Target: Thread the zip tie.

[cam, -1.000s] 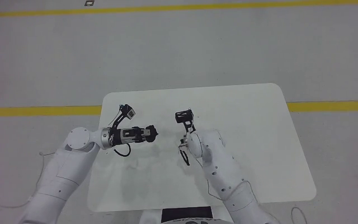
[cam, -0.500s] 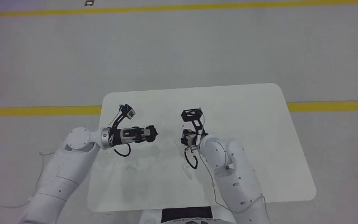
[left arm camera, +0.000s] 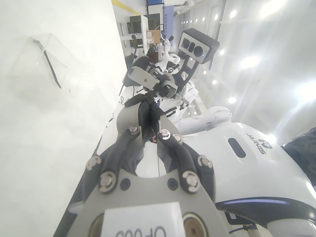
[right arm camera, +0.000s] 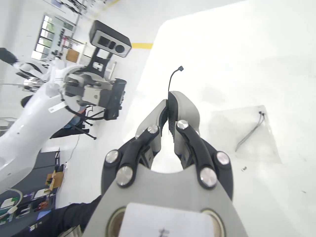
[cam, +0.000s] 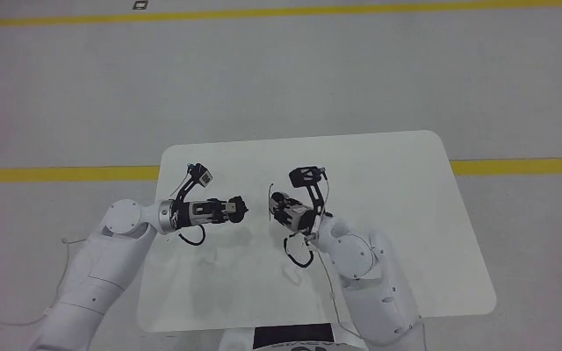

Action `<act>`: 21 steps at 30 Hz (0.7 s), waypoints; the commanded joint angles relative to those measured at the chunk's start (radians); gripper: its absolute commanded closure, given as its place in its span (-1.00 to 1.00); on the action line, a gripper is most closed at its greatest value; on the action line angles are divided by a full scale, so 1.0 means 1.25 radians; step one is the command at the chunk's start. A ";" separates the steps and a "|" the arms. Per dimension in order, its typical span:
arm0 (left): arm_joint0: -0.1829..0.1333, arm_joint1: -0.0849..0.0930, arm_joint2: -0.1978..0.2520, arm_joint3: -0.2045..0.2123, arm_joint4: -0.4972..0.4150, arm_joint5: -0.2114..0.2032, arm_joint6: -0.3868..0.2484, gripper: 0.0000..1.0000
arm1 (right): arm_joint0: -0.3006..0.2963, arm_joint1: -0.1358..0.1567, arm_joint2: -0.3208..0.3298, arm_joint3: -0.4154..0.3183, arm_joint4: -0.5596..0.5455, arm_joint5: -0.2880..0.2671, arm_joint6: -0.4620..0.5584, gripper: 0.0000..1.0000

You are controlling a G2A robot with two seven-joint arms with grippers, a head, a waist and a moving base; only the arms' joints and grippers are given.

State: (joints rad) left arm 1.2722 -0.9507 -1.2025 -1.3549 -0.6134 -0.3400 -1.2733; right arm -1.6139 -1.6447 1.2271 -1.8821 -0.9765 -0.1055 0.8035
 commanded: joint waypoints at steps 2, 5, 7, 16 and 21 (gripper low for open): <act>0.000 0.000 0.000 0.000 0.000 0.000 0.000 1.00 | -0.020 0.005 -0.005 -0.003 0.024 -0.032 -0.060 1.00; 0.000 0.000 0.000 0.000 0.000 0.000 0.000 1.00 | -0.034 0.008 -0.008 0.000 0.042 -0.037 -0.123 1.00; 0.000 0.000 0.000 0.000 0.000 0.000 0.000 1.00 | -0.037 0.011 -0.008 0.007 0.051 -0.046 -0.159 1.00; 0.000 0.000 0.000 0.000 0.000 0.000 0.000 1.00 | -0.035 0.015 -0.009 0.024 0.065 -0.070 -0.191 1.00; 0.000 0.000 0.000 0.000 0.000 0.000 0.000 1.00 | -0.035 0.015 -0.008 0.024 0.069 -0.069 -0.196 1.00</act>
State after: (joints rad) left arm 1.2722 -0.9507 -1.2025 -1.3549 -0.6134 -0.3400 -1.2733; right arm -1.6579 -1.6259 1.2164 -1.8523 -0.8954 -0.1929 0.5652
